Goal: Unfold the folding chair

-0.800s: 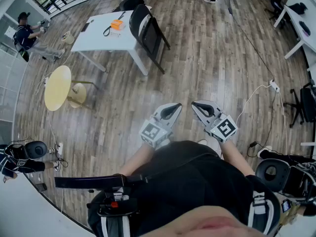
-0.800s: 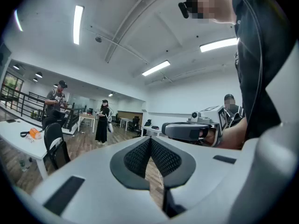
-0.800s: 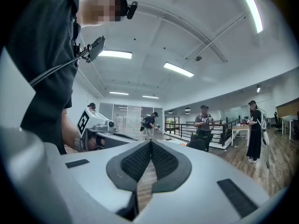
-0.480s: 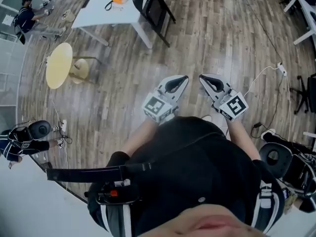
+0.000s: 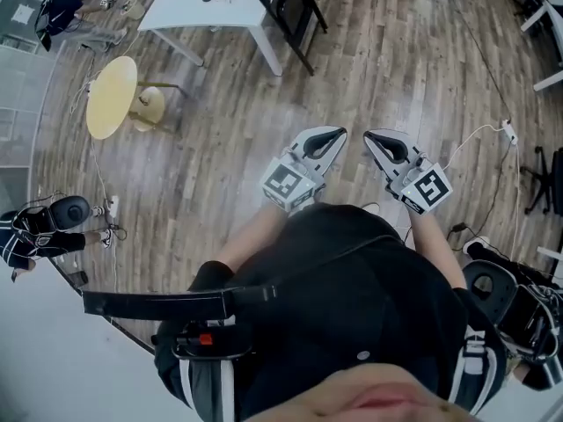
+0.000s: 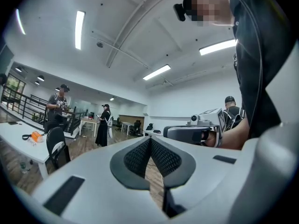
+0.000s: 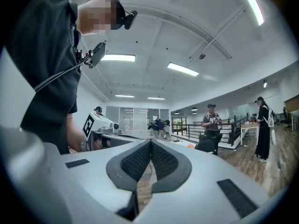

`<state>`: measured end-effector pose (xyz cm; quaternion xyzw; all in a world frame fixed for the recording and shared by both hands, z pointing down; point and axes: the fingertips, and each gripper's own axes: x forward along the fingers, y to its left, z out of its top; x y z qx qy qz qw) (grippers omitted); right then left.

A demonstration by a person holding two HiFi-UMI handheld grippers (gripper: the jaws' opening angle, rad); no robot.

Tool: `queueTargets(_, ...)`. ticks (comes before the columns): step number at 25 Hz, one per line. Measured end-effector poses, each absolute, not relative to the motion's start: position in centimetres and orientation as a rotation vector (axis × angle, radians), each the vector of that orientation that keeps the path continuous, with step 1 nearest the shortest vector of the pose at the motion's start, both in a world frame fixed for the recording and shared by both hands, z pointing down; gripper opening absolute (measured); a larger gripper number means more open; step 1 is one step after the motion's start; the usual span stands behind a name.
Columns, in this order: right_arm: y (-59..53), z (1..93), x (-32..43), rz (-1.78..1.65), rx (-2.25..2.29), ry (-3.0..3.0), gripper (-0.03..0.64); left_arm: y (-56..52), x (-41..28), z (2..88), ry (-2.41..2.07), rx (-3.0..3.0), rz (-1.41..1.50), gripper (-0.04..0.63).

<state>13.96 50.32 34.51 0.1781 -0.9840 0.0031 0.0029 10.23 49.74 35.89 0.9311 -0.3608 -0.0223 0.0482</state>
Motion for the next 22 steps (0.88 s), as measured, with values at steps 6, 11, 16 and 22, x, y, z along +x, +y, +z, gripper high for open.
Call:
queueTargets(6,49.8,34.9,10.7,0.089,0.485,-3.098,0.008,49.5,7.5,35.9,-1.166,2.798,-0.090,0.004)
queueTargets(11,50.2,34.4,6.9,0.018,0.478,-3.107,0.008,49.7,4.1,36.2,-1.212,2.767,-0.100,0.004)
queueTargets(16,50.4,34.6,2.4,0.006,0.486,-3.112,0.008,49.9,-0.6,36.3,-1.232,2.754,-0.115,0.003)
queueTargets(22,49.9,35.4,-1.7,0.018,0.523,-3.103,0.008,49.6,-4.8,36.9,-1.228,2.764,-0.091,0.004)
